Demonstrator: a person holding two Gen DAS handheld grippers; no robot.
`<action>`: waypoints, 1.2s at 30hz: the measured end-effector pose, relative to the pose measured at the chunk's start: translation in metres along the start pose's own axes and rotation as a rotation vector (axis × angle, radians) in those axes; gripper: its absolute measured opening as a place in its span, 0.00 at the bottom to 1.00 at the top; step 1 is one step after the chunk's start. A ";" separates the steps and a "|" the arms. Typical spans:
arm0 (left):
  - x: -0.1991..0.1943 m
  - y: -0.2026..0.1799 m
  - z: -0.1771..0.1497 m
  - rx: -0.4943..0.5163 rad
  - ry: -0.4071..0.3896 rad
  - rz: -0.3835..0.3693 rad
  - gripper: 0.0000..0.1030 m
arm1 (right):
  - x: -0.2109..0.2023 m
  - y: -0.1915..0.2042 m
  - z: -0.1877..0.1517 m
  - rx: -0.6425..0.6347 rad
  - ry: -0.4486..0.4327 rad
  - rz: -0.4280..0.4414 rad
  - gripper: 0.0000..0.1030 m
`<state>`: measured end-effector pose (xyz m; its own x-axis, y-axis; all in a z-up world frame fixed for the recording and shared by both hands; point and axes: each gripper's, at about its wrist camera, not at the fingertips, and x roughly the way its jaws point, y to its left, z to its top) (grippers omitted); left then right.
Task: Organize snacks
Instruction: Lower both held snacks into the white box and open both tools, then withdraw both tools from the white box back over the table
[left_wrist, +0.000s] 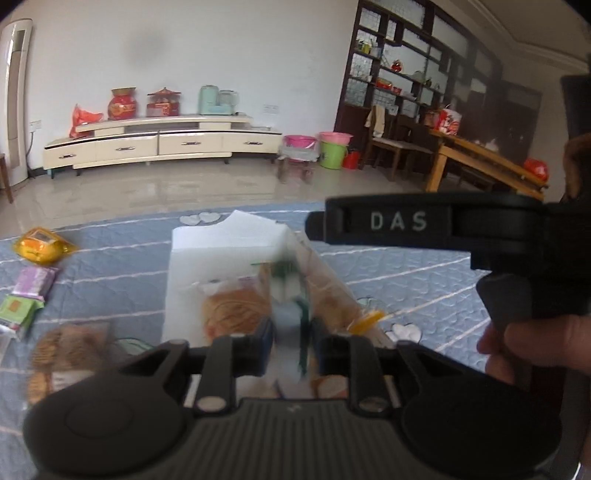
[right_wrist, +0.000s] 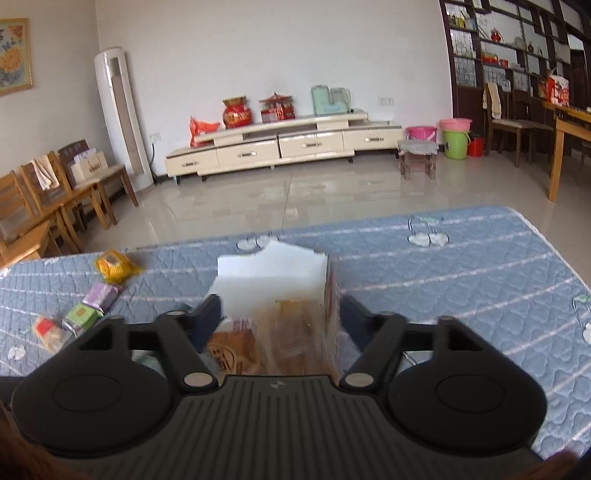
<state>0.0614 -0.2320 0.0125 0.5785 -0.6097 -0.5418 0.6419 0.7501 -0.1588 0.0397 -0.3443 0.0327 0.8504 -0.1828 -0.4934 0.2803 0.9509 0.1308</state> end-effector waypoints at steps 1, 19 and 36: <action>-0.002 0.000 0.000 -0.003 -0.003 -0.009 0.43 | -0.004 0.001 0.001 -0.007 -0.011 -0.001 0.94; -0.090 0.047 -0.009 -0.093 -0.024 0.266 0.77 | -0.078 0.043 -0.023 -0.086 -0.089 -0.093 1.00; -0.149 0.098 -0.029 -0.149 -0.039 0.402 0.77 | -0.098 0.107 -0.045 -0.153 -0.057 -0.004 1.00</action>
<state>0.0233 -0.0605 0.0537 0.7884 -0.2688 -0.5533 0.2839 0.9569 -0.0604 -0.0343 -0.2135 0.0562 0.8745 -0.1964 -0.4434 0.2163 0.9763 -0.0057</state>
